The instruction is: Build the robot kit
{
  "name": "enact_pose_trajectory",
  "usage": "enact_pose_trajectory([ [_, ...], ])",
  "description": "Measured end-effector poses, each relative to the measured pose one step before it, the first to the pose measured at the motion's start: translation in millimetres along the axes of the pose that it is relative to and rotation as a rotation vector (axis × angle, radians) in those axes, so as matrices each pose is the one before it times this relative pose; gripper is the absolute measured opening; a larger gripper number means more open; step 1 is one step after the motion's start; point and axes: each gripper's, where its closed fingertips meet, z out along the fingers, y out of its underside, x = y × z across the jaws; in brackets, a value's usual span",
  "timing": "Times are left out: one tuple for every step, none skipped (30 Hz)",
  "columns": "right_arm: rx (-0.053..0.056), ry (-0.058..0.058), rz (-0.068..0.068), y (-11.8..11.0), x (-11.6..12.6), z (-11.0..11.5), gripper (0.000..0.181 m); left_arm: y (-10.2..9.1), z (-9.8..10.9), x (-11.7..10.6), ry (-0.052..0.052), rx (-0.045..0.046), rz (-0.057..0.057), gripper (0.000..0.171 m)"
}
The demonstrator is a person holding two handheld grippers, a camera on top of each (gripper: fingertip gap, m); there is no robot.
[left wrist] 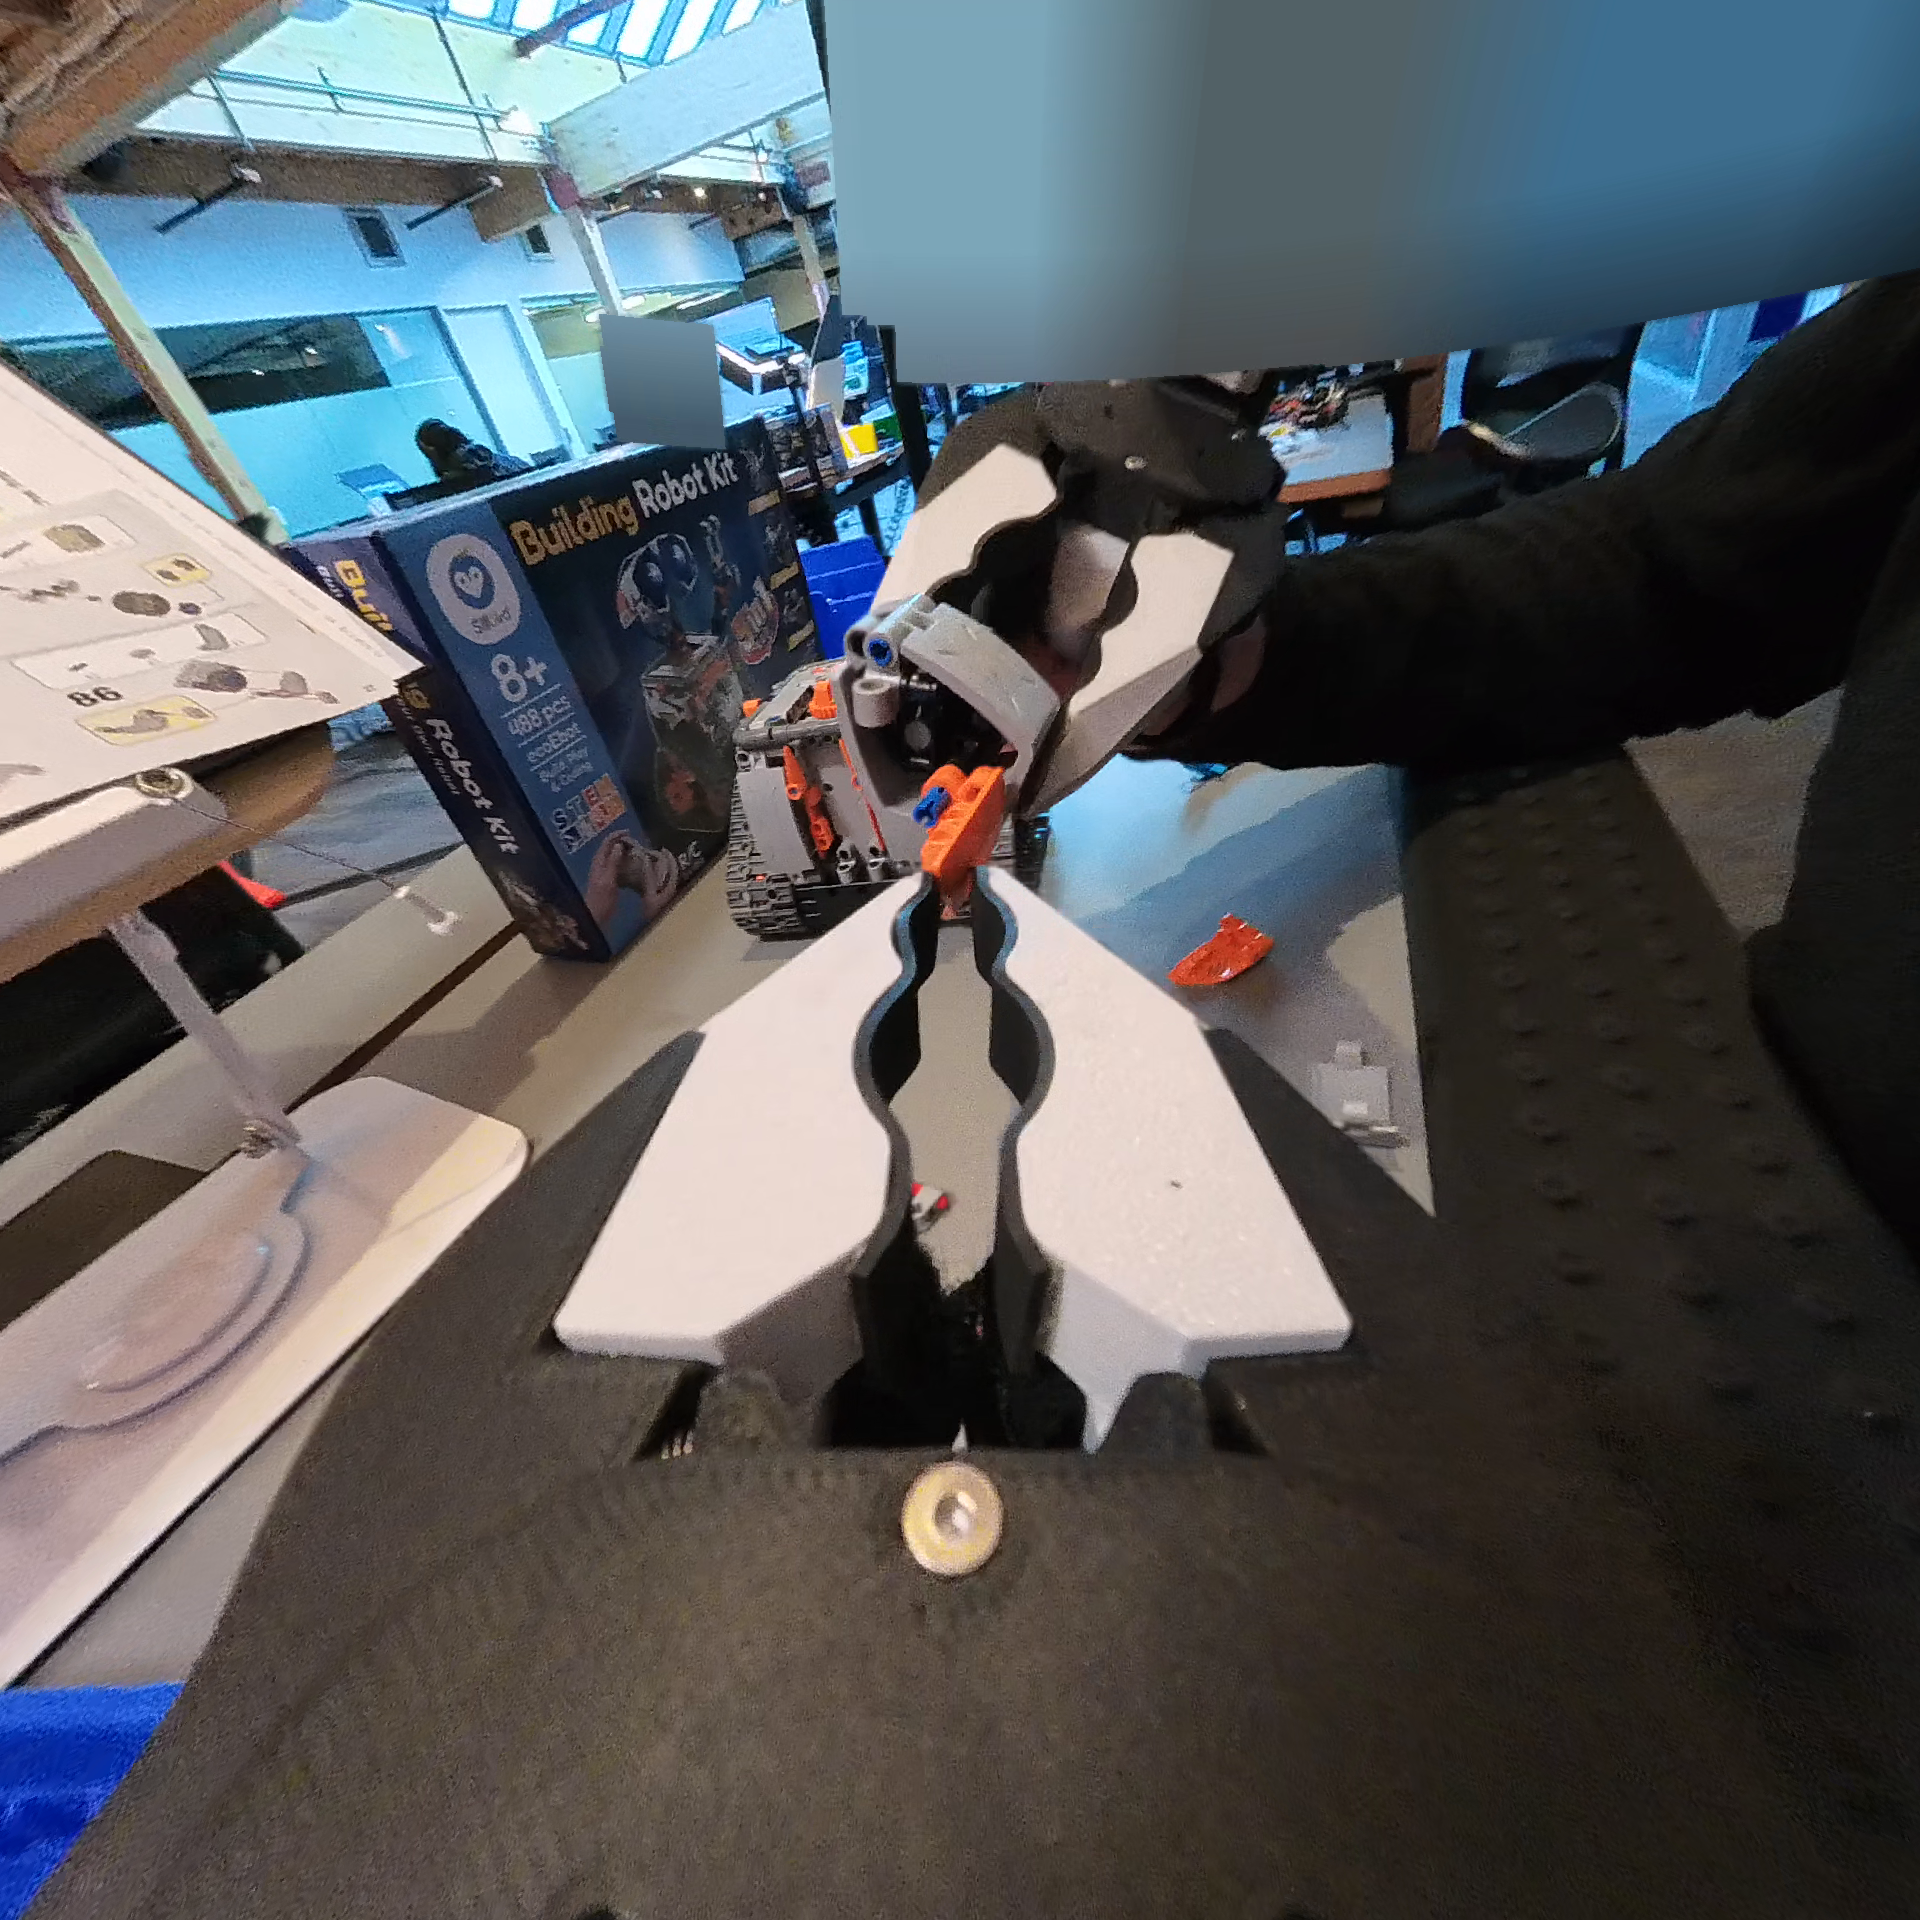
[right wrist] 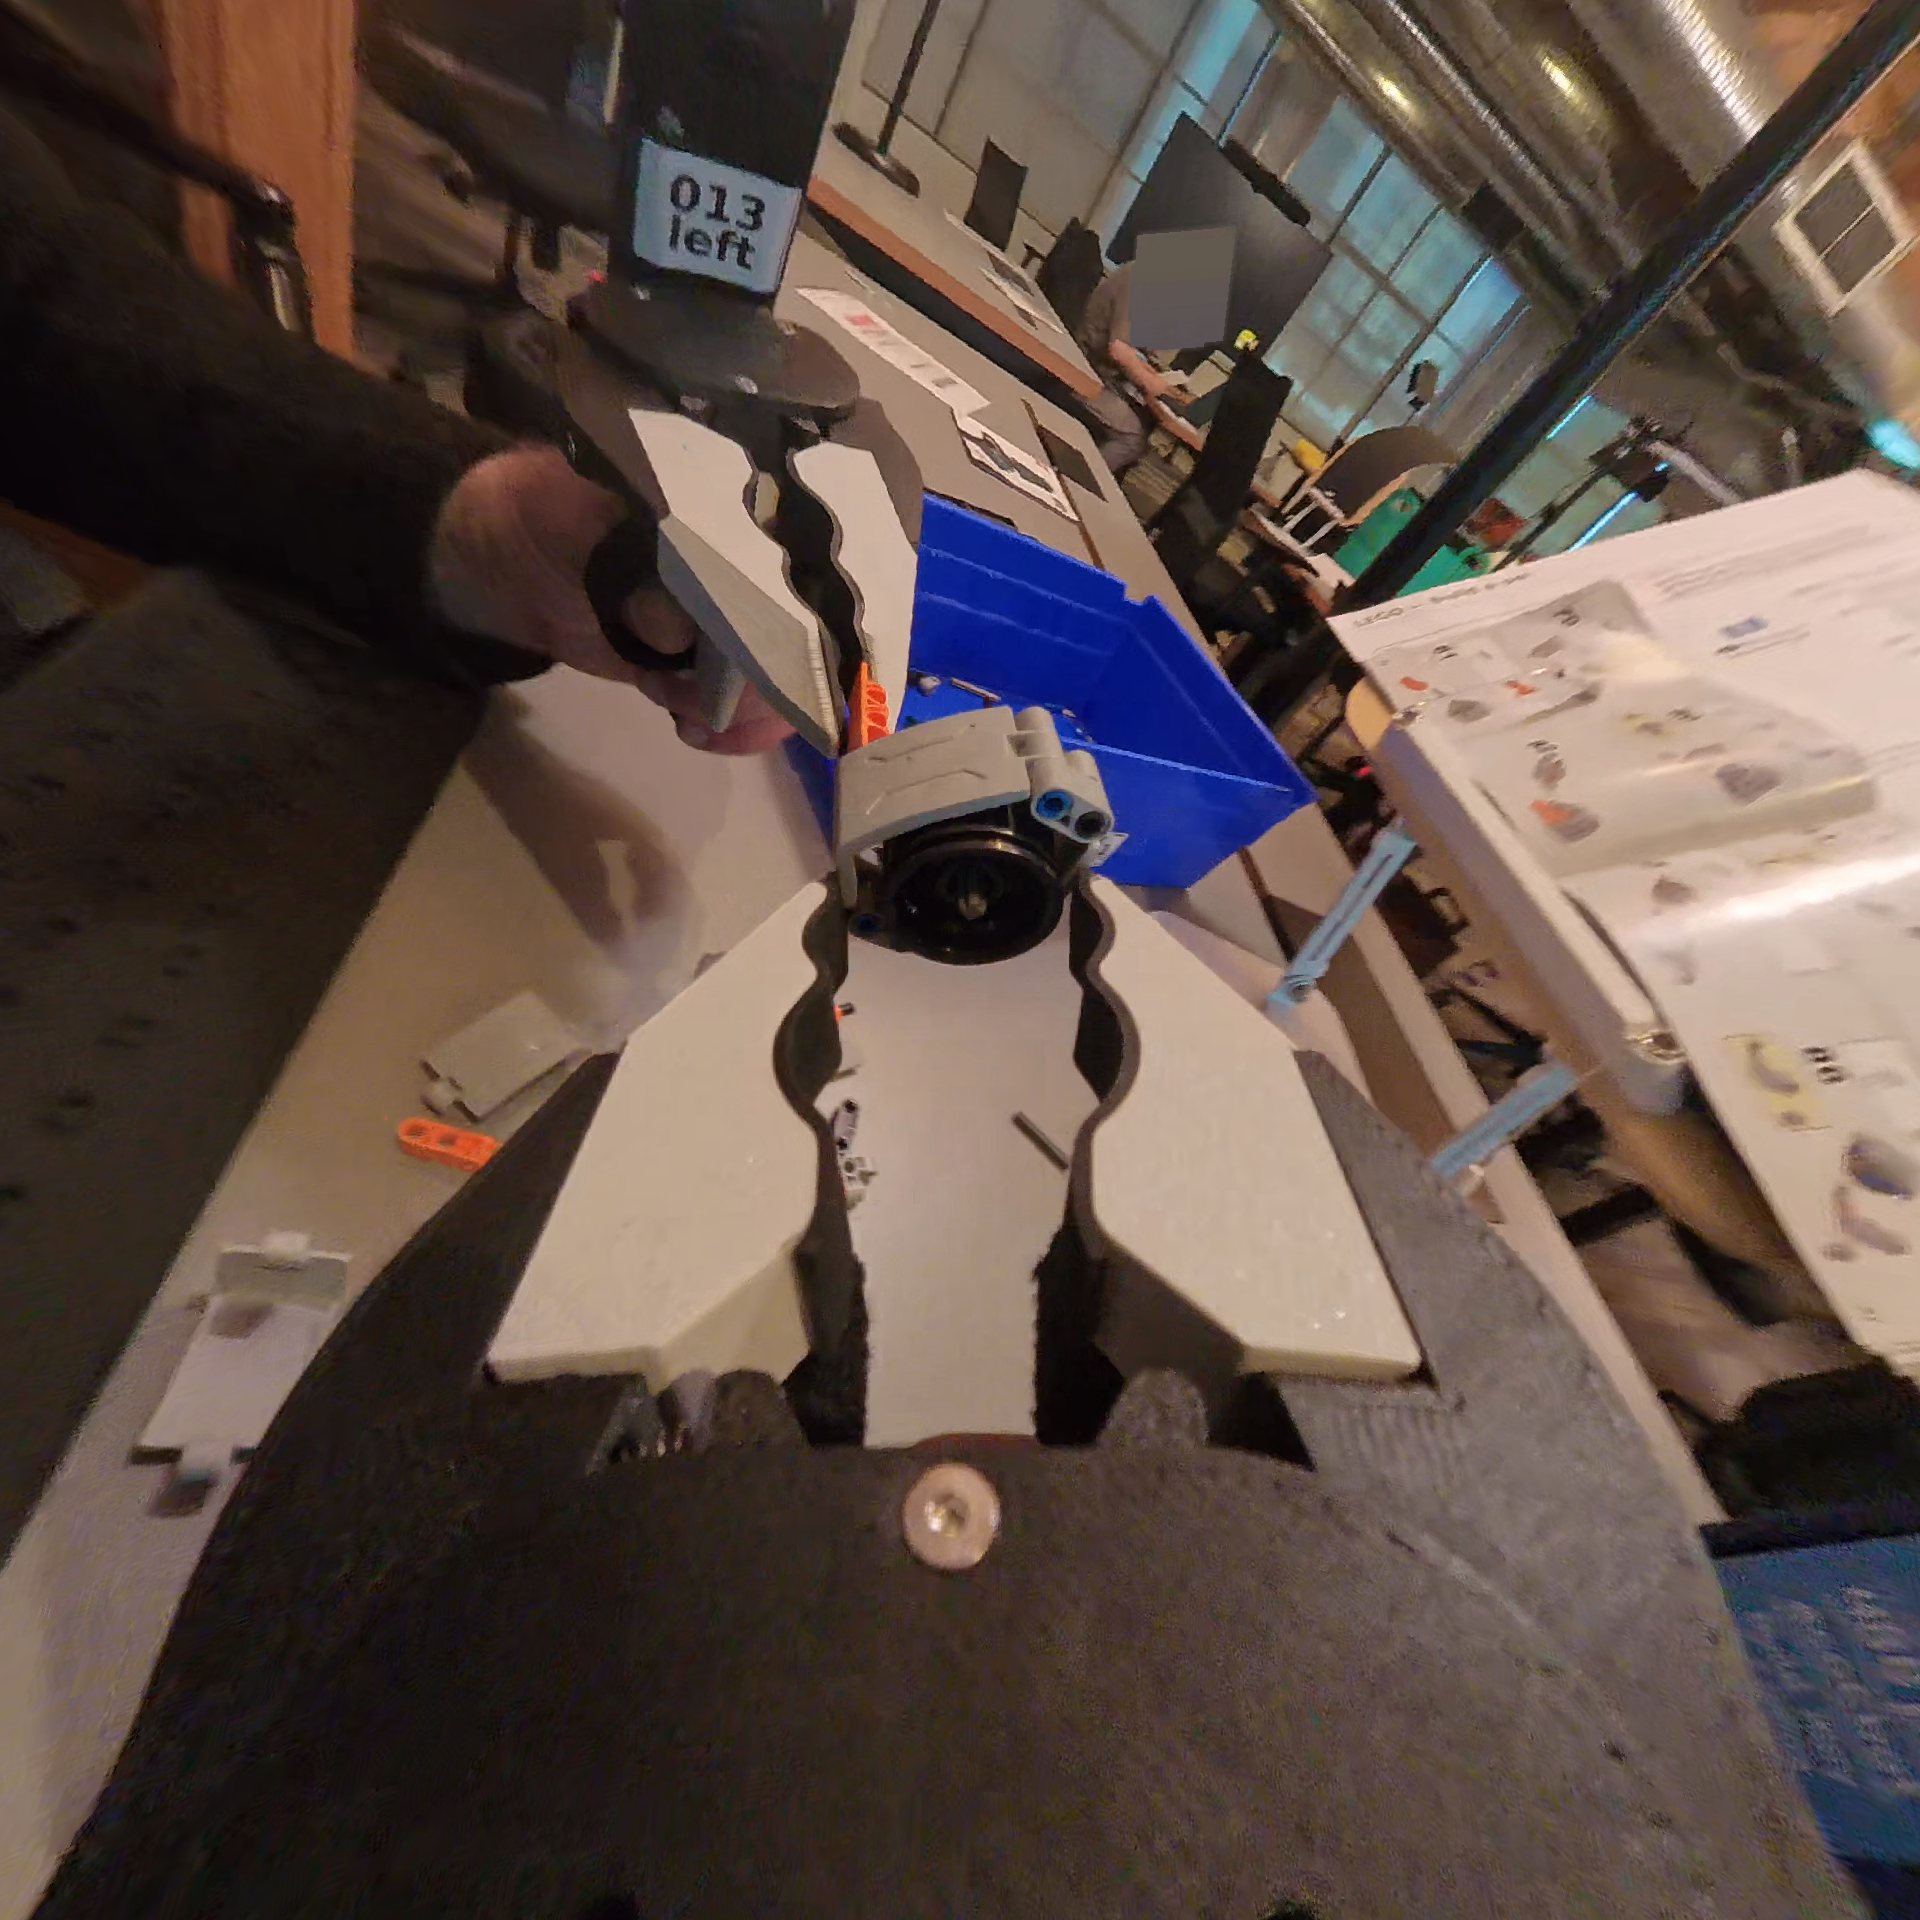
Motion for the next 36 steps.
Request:
enact_pose_trajectory([
  [-0.0068,0.0145,-0.0345,-0.75,-0.04,-0.25,0.041,-0.59,-0.44,0.11,-0.0138,-0.00025,0.0283,0.003],
  [-0.0055,0.01,-0.0285,-0.81,-0.48,-0.28,0.041,-1.56,-0.69,0.86,-0.0154,0.00079,0.0406,0.003],
  [-0.0016,0.001,-0.0125,-1.09,-0.65,-0.43,0.041,-1.79,-0.67,1.21,-0.0136,-0.0031,0.0425,0.003],
  [0.0032,-0.0021,-0.0019,-1.08,-0.26,-0.55,0.041,-1.52,-0.52,0.94,-0.0139,-0.00644,0.0404,0.002],
  [0.008,0.0031,-0.0088,-1.34,-0.35,-0.58,0.041,-2.03,-0.43,0.87,-0.0194,-0.00351,0.0497,0.002],
  [0.0069,0.0027,-0.0135,-1.03,-0.45,-0.47,0.041,-1.38,-0.49,1.01,-0.0171,-0.00661,0.0495,0.002],
  [0.0052,-0.0043,-0.0036,-0.54,-0.67,-0.39,0.041,-0.94,-0.56,0.92,-0.0104,-0.00651,0.0335,0.002],
  [0.0105,-0.0028,0.006,-1.0,-0.01,-0.47,0.04,-1.54,-0.57,0.39,-0.0188,-0.00221,0.037,0.001],
  [0.0169,-0.0081,0.0081,-2.06,-0.85,-0.47,0.041,-1.09,0.1,1.64,-0.0179,-0.00926,0.0512,0.0],
  [0.0153,-0.0167,0.0142,-1.69,-1.58,-0.24,0.044,-0.86,0.52,3.63,-0.0091,-0.01476,0.0577,0.0],
  [0.0127,-0.019,0.0203,-1.05,-1.45,-0.3,0.046,-1.43,0.63,3.79,-0.0104,-0.01374,0.0597,0.0],
  [0.0169,-0.0153,0.0175,-1.39,-1.16,-0.58,0.046,-1.31,0.87,2.99,-0.0148,-0.01711,0.059,0.0],
  [0.0122,-0.0155,0.0151,-0.74,-1.19,-0.4,0.047,-1.61,0.57,2.57,-0.0102,-0.01109,0.0476,0.0],
  [0.0044,-0.0094,0.01,0.24,-0.53,-0.33,0.046,-1.82,0.08,1.54,-0.0095,-0.00507,0.0349,0.0],
  [-0.0005,-0.0056,0.0031,0.36,-0.15,-0.24,0.045,-0.5,0.06,0.26,-0.0134,-0.00962,0.0313,0.0],
  [-0.0019,-0.0046,0.0,0.28,-0.45,-0.28,0.045,0.06,0.08,0.51,-0.0114,-0.01187,0.0369,0.0],
  [0.0002,-0.0053,0.0008,-0.28,-0.72,-0.32,0.045,-0.36,-0.15,0.44,-0.0108,-0.00852,0.0349,0.0],
  [0.0015,-0.0014,-0.0009,-0.65,-0.21,-0.3,0.044,-0.77,-0.21,-0.49,-0.0126,-0.00478,0.0213,0.0],
  [-0.001,0.0024,-0.0047,-0.49,-0.06,-0.21,0.044,-0.43,-0.27,-1.05,-0.0113,-0.00175,0.0072,0.0],
  [-0.0046,0.0064,-0.0123,-0.43,0.2,-0.06,0.044,0.46,-0.19,-1.02,-0.0112,-0.00204,0.0075,0.0],
  [-0.0079,0.0135,-0.0235,-0.45,0.4,-0.04,0.044,0.94,-0.21,-1.05,-0.0125,-0.00418,0.0102,0.0],
  [-0.0152,0.0197,-0.0321,-0.13,0.66,0.24,0.044,1.54,0.13,0.0,-0.0015,-0.00634,0.0011,0.0],
  [-0.0207,0.028,-0.0397,0.01,1.47,0.38,0.044,2.25,0.22,-0.23,0.0029,-0.00741,-0.0136,0.002],
  [-0.0213,0.027,-0.0429,0.18,1.13,0.35,0.044,2.48,0.34,-0.08,0.0058,-0.00565,-0.0215,0.004],
  [-0.0165,0.0198,-0.0381,-0.25,0.21,0.29,0.044,1.82,0.1,-1.49,-0.0031,0.0004,-0.0216,0.006],
  [-0.0163,0.0195,-0.0351,-0.03,0.3,0.46,0.044,1.17,-0.31,-3.85,-0.0169,0.00214,-0.0208,0.016],
  [-0.0163,0.0168,-0.0328,0.61,0.15,0.67,0.044,0.55,-0.52,-1.86,-0.0007,0.00117,-0.0158,0.016],
  [-0.0076,0.0098,-0.02,0.02,-0.19,0.5,0.044,-0.01,-0.51,-1.3,-0.0003,0.00308,-0.0115,0.018],
  [0.0021,0.0049,-0.0024,-0.74,0.16,0.07,0.044,0.36,-0.08,-0.11,0.0027,0.00072,-0.0052,0.018],
  [0.0046,0.0097,0.0025,-0.63,1.46,-0.42,0.044,1.32,0.42,0.06,0.0001,-0.00624,-0.0004,0.018],
  [0.0025,0.0069,-0.0004,-0.33,1.43,-0.48,0.044,1.19,0.65,0.79,0.0021,-0.00669,0.0024,0.018],
  [0.0006,0.0025,0.0022,-0.15,0.87,-0.43,0.044,0.93,0.71,1.7,0.0063,-0.00518,0.0036,0.016],
  [0.0022,-0.0012,0.0049,-0.13,0.49,-0.42,0.044,0.6,0.6,1.83,0.0066,-0.00331,0.0049,0.011],
  [-0.0001,-0.0006,0.0024,0.27,0.21,-0.23,0.044,0.31,0.66,1.31,0.0049,-0.0013,0.0019,0.008],
  [-0.0022,-0.0018,-0.0027,0.56,-0.34,0.09,0.044,-0.13,0.38,0.15,0.0009,0.00082,-0.0059,0.006],
  [-0.0023,-0.0023,-0.0029,0.27,-0.65,0.18,0.044,0.1,0.36,-0.04,0.0031,0.00107,-0.0107,0.005],
])
